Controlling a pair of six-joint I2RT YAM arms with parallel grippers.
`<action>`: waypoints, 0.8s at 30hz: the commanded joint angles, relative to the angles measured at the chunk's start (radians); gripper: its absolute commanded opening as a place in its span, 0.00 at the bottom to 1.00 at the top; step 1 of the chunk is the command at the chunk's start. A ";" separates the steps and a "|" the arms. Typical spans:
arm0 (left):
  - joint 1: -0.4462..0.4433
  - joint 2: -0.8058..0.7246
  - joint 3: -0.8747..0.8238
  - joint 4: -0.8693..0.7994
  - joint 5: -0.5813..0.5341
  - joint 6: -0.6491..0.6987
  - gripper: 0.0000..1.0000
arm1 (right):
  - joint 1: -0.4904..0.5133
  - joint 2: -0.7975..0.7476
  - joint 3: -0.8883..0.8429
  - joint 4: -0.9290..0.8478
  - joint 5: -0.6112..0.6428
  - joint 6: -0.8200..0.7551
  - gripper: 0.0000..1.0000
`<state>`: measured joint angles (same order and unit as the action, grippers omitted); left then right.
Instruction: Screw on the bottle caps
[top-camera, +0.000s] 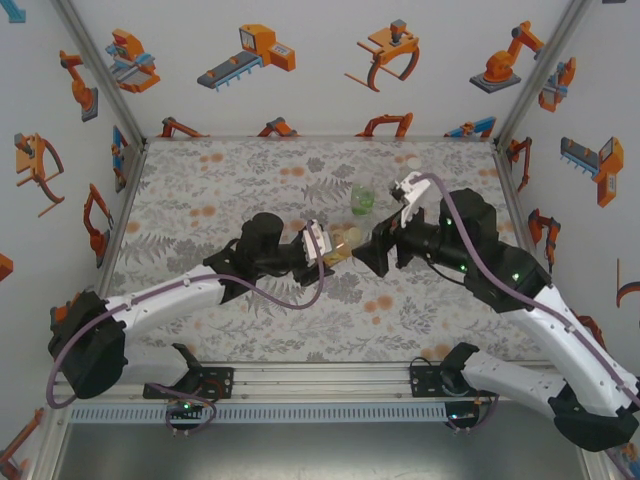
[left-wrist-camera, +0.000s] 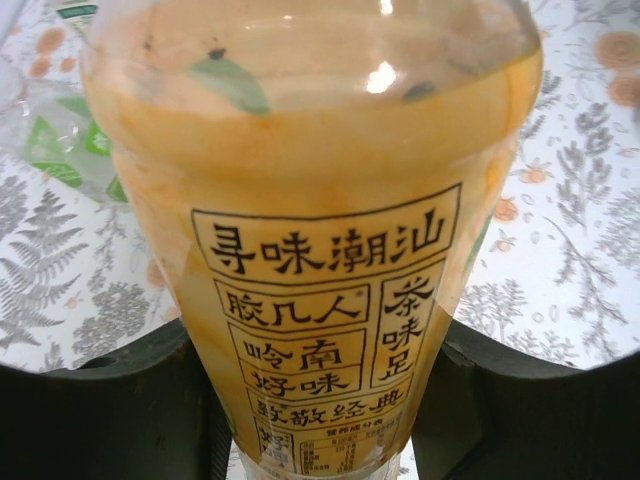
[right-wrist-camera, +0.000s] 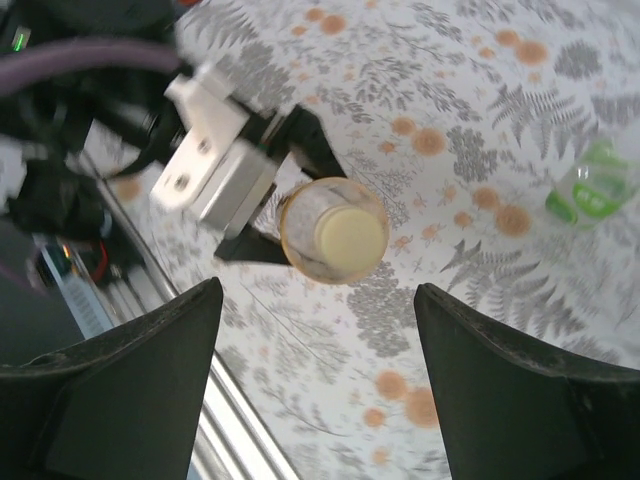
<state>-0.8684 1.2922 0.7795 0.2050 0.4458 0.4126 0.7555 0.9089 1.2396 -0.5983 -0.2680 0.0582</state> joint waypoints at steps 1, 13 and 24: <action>0.008 -0.037 0.049 -0.082 0.144 0.030 0.00 | 0.007 -0.006 0.043 -0.156 -0.242 -0.378 0.69; -0.006 -0.025 0.126 -0.386 0.391 0.175 0.00 | 0.006 0.021 0.090 -0.312 -0.343 -0.718 0.66; -0.020 -0.012 0.161 -0.517 0.426 0.231 0.00 | 0.008 0.086 0.091 -0.250 -0.496 -0.709 0.56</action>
<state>-0.8841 1.2850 0.9112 -0.2565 0.8211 0.5991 0.7567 0.9821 1.3056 -0.8673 -0.6891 -0.6300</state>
